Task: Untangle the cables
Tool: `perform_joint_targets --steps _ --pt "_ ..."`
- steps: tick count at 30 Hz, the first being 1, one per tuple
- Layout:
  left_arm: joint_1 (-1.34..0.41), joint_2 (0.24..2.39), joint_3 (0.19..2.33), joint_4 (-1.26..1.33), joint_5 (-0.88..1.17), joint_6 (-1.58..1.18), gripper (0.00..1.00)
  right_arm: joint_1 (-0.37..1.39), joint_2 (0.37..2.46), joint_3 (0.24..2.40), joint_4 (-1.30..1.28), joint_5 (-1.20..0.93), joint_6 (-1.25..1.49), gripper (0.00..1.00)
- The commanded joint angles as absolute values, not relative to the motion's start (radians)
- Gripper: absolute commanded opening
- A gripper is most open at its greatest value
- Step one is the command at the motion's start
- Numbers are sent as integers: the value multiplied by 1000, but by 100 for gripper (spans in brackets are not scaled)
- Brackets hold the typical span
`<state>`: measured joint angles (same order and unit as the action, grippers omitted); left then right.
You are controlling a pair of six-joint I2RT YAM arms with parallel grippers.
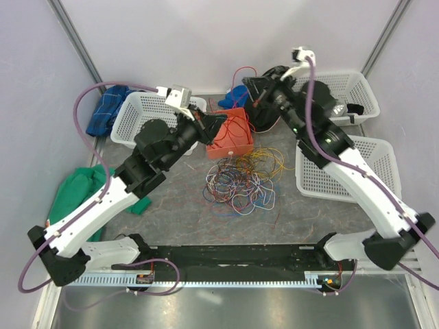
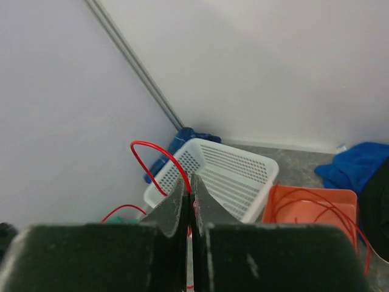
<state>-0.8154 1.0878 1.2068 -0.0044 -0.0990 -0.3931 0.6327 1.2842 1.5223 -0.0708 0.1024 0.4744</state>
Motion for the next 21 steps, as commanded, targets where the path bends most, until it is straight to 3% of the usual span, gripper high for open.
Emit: perform_joint_targets --steps 1,11,21 --pt "-807 1233 1345 52 -222 -322 2 632 1437 1641 -117 178 431 0" --pt "-600 1560 1445 41 -206 -506 2 500 1735 1663 -16 127 503 0" --pt "-512 1695 1477 110 -166 -548 2 446 1873 1648 152 66 512 0"
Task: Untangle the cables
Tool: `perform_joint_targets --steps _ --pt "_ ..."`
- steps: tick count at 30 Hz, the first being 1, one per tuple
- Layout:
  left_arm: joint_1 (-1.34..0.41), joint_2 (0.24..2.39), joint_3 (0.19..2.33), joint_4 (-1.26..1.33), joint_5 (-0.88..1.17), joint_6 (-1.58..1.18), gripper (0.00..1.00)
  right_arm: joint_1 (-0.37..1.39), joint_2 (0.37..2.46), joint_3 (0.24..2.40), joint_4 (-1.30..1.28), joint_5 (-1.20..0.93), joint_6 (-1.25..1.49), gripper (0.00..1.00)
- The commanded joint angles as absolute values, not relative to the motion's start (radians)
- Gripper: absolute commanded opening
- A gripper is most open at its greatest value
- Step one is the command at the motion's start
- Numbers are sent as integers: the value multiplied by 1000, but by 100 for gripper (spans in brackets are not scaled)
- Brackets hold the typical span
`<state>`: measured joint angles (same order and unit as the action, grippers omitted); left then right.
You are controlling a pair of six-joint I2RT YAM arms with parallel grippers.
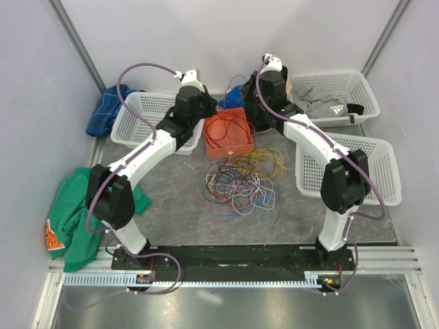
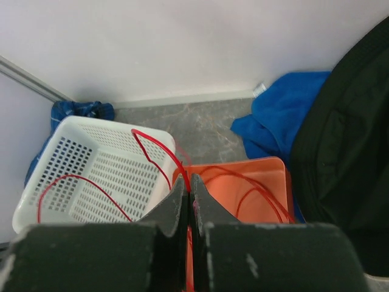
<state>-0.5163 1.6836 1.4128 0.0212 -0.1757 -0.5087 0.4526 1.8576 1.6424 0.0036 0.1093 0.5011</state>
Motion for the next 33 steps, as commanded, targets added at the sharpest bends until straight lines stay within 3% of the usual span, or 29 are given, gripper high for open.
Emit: perform_joint_targets --steps 1,10,23,28,33 --pt "-511 1698 1479 115 -169 -546 2 446 1879 1644 166 66 512 0" --pt "-491 1721 1611 97 -180 -511 2 440 1907 1681 285 14 528 0" --pt "-486 1813 1891 28 -183 -474 2 430 1959 1919 265 2 474 0" --pt "-483 1855 1899 80 -183 -482 2 423 1985 1875 336 3 450 0" --pt "-483 1893 1767 202 -187 -512 2 423 2029 1747 477 26 417 0"
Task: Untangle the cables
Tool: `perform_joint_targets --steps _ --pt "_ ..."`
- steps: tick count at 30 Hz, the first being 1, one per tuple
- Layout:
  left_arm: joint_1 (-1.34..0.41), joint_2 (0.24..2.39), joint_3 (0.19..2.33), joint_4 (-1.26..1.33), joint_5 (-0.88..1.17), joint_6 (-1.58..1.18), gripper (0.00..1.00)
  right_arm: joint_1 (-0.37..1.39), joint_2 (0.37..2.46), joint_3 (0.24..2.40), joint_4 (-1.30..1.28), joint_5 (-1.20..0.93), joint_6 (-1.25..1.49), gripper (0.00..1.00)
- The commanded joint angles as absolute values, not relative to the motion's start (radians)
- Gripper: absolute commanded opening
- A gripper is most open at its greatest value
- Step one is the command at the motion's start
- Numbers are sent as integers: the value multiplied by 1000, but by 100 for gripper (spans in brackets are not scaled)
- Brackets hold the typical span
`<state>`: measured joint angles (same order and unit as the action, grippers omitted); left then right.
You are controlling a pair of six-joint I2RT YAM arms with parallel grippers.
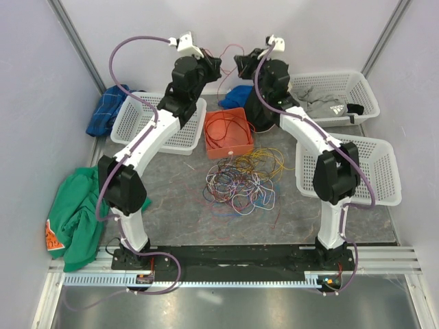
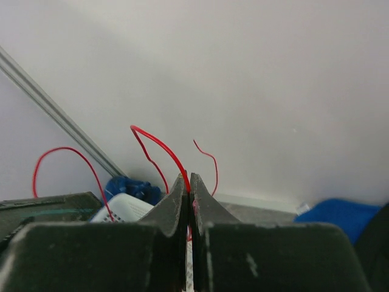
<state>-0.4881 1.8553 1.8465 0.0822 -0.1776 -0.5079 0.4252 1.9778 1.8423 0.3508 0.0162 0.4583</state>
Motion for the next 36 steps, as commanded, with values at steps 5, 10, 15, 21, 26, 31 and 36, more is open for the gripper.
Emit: perform_joint_targets --steps 5,10,15,21,26,31,36 --pt "-483 1914 1645 262 -172 -555 2 417 2037 1566 584 34 443 0" --pt "-488 1862 1513 296 -160 -597 2 419 1984 1398 624 12 503 0" --pt "-505 1796 1437 302 -158 -601 2 431 1914 1261 661 8 531 0" --pt "-506 1715 1402 249 -147 -624 2 431 1847 1216 617 -29 535 0" --pt "-515 1623 1376 203 -140 -638 2 433 1753 1186 583 -52 551 0" --pt "-548 1571 1318 184 -135 -669 2 436 1701 1135 555 -67 572 0" --pt "-568 1539 1270 205 -143 -693 2 437 1649 1063 603 -63 580 0"
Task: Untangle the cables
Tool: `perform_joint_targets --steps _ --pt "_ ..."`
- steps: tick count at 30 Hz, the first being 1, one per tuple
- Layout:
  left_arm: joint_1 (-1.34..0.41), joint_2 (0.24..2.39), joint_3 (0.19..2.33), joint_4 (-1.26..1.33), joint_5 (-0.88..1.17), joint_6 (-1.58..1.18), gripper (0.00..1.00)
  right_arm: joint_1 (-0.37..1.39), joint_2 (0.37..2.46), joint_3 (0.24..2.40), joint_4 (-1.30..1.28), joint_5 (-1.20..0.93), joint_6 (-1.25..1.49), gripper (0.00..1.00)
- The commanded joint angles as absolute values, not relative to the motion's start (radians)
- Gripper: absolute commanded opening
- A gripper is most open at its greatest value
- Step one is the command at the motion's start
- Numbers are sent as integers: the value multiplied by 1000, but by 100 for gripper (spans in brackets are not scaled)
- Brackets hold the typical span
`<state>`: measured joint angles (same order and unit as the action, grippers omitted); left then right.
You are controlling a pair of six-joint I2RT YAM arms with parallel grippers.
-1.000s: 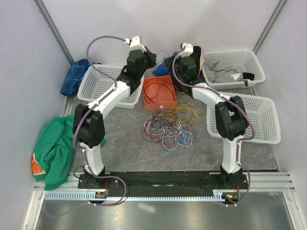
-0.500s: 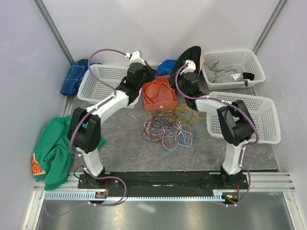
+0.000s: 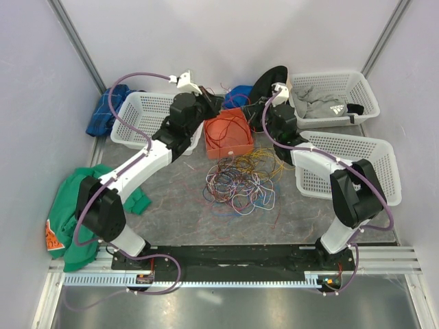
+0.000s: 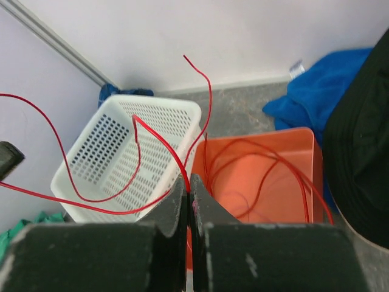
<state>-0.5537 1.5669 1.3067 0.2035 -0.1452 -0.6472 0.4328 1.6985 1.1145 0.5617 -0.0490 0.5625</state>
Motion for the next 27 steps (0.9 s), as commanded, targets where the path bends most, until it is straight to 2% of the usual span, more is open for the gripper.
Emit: perform_joint_targets --steps 1,5,9,15,18,27 --pt "-568 1534 1276 210 -153 -686 2 436 1635 1066 603 -58 574 0" --pt "-568 1537 1385 169 -166 -622 2 437 1624 1147 559 -52 539 0" --pt "-568 1568 1570 112 -173 -562 2 433 1658 1323 485 -46 500 0" --pt "-563 1632 1738 92 -173 -508 2 423 1759 1560 423 -48 460 0" --pt "-560 1675 1776 135 -170 -485 2 416 1814 1643 425 -41 433 0" --pt "-525 1792 1775 352 -179 -428 2 390 1953 1694 586 -18 376 0"
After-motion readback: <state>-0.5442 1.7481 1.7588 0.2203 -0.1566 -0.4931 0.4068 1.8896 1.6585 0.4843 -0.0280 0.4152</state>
